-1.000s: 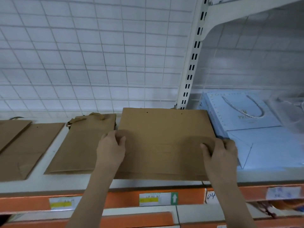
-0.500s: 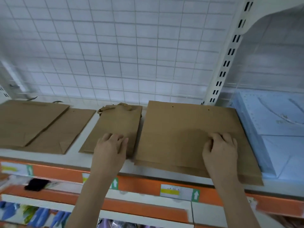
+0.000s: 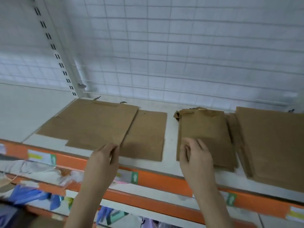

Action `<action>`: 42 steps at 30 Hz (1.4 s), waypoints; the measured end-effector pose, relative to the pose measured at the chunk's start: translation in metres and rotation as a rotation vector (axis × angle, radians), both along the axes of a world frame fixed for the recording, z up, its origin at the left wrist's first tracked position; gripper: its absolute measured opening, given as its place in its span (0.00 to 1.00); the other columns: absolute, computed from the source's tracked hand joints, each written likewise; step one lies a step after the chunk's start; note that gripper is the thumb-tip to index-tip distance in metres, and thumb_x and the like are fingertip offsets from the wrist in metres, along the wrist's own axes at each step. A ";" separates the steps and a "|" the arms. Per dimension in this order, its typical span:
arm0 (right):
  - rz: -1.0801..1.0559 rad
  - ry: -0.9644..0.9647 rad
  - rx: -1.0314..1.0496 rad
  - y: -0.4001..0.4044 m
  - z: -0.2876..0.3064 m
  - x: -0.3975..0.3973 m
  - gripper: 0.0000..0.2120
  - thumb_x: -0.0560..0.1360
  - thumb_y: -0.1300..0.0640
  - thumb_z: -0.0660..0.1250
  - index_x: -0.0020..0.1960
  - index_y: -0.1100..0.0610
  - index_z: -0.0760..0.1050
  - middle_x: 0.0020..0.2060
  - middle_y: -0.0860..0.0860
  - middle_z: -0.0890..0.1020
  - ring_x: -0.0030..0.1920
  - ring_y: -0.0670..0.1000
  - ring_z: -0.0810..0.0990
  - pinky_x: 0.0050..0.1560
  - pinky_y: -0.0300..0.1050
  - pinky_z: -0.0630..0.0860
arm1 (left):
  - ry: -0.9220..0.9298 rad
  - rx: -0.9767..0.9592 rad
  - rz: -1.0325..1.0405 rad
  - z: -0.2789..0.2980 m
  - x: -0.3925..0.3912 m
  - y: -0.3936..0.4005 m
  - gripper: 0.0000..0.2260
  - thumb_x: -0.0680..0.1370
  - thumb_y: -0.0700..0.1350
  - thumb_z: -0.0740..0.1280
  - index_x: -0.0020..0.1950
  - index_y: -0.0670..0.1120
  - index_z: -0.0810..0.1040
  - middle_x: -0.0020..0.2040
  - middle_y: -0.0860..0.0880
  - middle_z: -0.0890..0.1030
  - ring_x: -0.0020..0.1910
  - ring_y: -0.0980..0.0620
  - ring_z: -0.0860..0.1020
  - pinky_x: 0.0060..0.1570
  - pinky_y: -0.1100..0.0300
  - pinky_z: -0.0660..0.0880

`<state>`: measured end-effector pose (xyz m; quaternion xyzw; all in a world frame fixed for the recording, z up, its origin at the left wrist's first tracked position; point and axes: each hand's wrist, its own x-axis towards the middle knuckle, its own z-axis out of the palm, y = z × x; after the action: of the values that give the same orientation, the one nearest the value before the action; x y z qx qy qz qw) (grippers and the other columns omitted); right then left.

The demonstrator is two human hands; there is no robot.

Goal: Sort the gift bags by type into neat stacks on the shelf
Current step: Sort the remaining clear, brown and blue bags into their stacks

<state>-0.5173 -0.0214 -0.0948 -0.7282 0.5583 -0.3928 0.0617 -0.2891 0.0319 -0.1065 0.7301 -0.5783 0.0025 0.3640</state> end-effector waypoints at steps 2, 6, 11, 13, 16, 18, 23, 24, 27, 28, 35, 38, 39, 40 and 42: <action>0.038 -0.004 0.077 0.002 -0.005 0.030 0.09 0.74 0.62 0.65 0.54 0.60 0.77 0.45 0.55 0.79 0.42 0.55 0.79 0.42 0.49 0.77 | 0.017 0.012 0.021 -0.001 0.028 0.003 0.10 0.74 0.43 0.62 0.40 0.40 0.80 0.31 0.44 0.79 0.27 0.44 0.73 0.28 0.61 0.67; 0.060 0.056 0.150 0.002 -0.009 0.063 0.05 0.75 0.61 0.64 0.49 0.59 0.77 0.42 0.53 0.77 0.41 0.54 0.78 0.39 0.47 0.75 | 0.049 0.021 0.046 -0.002 0.059 0.001 0.05 0.76 0.37 0.65 0.43 0.40 0.80 0.29 0.49 0.74 0.26 0.55 0.67 0.27 0.68 0.62; 0.060 0.117 0.151 -0.012 -0.005 0.083 0.03 0.74 0.62 0.65 0.44 0.60 0.77 0.38 0.53 0.76 0.38 0.55 0.77 0.38 0.45 0.71 | 0.043 0.001 0.080 -0.006 0.081 -0.011 0.05 0.75 0.36 0.65 0.42 0.38 0.80 0.30 0.45 0.77 0.27 0.49 0.69 0.29 0.60 0.63; 0.055 0.131 0.177 -0.020 -0.006 0.089 0.05 0.75 0.60 0.63 0.46 0.59 0.77 0.40 0.54 0.78 0.41 0.55 0.78 0.41 0.46 0.72 | 0.029 -0.017 0.119 -0.005 0.093 -0.019 0.04 0.74 0.36 0.66 0.43 0.39 0.80 0.35 0.42 0.80 0.32 0.42 0.74 0.35 0.57 0.68; 0.065 0.145 0.210 -0.027 -0.004 0.099 0.07 0.76 0.57 0.61 0.50 0.58 0.77 0.45 0.53 0.78 0.45 0.53 0.77 0.46 0.46 0.73 | 0.002 0.044 0.213 -0.005 0.127 -0.042 0.09 0.75 0.41 0.67 0.51 0.37 0.79 0.46 0.37 0.80 0.48 0.36 0.77 0.51 0.47 0.71; 0.066 0.140 0.221 -0.030 -0.002 0.102 0.08 0.77 0.57 0.60 0.52 0.57 0.76 0.47 0.52 0.77 0.46 0.52 0.77 0.47 0.44 0.72 | -0.014 0.263 0.313 -0.002 0.156 -0.059 0.23 0.75 0.54 0.65 0.65 0.40 0.71 0.61 0.36 0.75 0.63 0.36 0.69 0.63 0.46 0.62; 0.011 0.134 0.274 -0.037 -0.004 0.098 0.08 0.76 0.56 0.61 0.51 0.58 0.76 0.47 0.52 0.77 0.47 0.51 0.77 0.48 0.45 0.73 | 0.008 0.651 0.468 0.010 0.196 -0.079 0.52 0.61 0.76 0.61 0.75 0.45 0.52 0.72 0.35 0.60 0.70 0.33 0.59 0.68 0.40 0.55; 0.003 0.126 0.284 -0.038 -0.005 0.098 0.07 0.76 0.57 0.61 0.51 0.58 0.76 0.47 0.53 0.77 0.47 0.51 0.77 0.48 0.45 0.73 | 0.007 0.674 0.471 0.012 0.198 -0.081 0.54 0.59 0.77 0.61 0.75 0.46 0.51 0.72 0.35 0.61 0.69 0.33 0.60 0.68 0.40 0.56; -0.012 0.114 0.308 -0.039 -0.003 0.099 0.08 0.76 0.57 0.62 0.52 0.58 0.75 0.48 0.53 0.77 0.49 0.52 0.77 0.50 0.47 0.75 | -0.027 0.727 0.496 0.018 0.197 -0.083 0.55 0.57 0.77 0.63 0.74 0.48 0.52 0.69 0.36 0.64 0.67 0.35 0.64 0.64 0.42 0.59; -0.014 0.117 0.316 -0.040 -0.002 0.099 0.08 0.76 0.56 0.62 0.53 0.58 0.75 0.49 0.53 0.77 0.50 0.52 0.77 0.51 0.48 0.75 | -0.060 0.742 0.520 0.020 0.196 -0.083 0.54 0.57 0.77 0.63 0.73 0.48 0.54 0.68 0.37 0.66 0.66 0.36 0.65 0.63 0.44 0.60; -0.082 0.271 0.467 -0.042 0.005 0.104 0.18 0.76 0.49 0.62 0.63 0.56 0.70 0.58 0.55 0.74 0.60 0.55 0.71 0.59 0.48 0.71 | 0.124 0.583 0.510 0.031 0.203 -0.073 0.39 0.64 0.63 0.72 0.61 0.36 0.68 0.56 0.40 0.76 0.53 0.41 0.74 0.50 0.51 0.70; -0.134 0.446 0.575 -0.045 0.013 0.102 0.23 0.75 0.44 0.62 0.62 0.58 0.66 0.59 0.58 0.73 0.62 0.57 0.69 0.61 0.49 0.67 | 0.306 0.457 0.355 0.026 0.205 -0.063 0.27 0.70 0.57 0.71 0.57 0.36 0.72 0.49 0.42 0.76 0.47 0.44 0.72 0.44 0.55 0.68; -0.154 0.458 0.628 -0.047 0.014 0.100 0.26 0.74 0.41 0.62 0.63 0.59 0.65 0.60 0.59 0.72 0.62 0.58 0.68 0.61 0.49 0.67 | 0.376 0.409 0.317 0.021 0.204 -0.059 0.25 0.72 0.55 0.70 0.57 0.36 0.73 0.50 0.43 0.76 0.48 0.44 0.73 0.45 0.55 0.67; -0.176 0.447 0.683 -0.049 0.014 0.097 0.30 0.73 0.38 0.63 0.64 0.60 0.64 0.61 0.59 0.71 0.62 0.59 0.67 0.59 0.50 0.69 | 0.438 0.370 0.295 0.017 0.202 -0.054 0.25 0.72 0.55 0.69 0.58 0.37 0.72 0.52 0.42 0.77 0.50 0.43 0.74 0.46 0.55 0.67; -0.208 0.410 0.761 -0.052 0.014 0.093 0.37 0.69 0.34 0.64 0.64 0.61 0.62 0.60 0.59 0.70 0.60 0.58 0.70 0.55 0.48 0.73 | 0.497 0.319 0.293 0.010 0.196 -0.045 0.24 0.74 0.54 0.68 0.59 0.38 0.71 0.54 0.41 0.76 0.53 0.41 0.74 0.47 0.55 0.67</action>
<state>-0.4241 -0.0738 -0.0806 -0.6563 0.7342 -0.0111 0.1734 -0.0936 -0.0128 -0.0968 0.8315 -0.3538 -0.2140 0.3709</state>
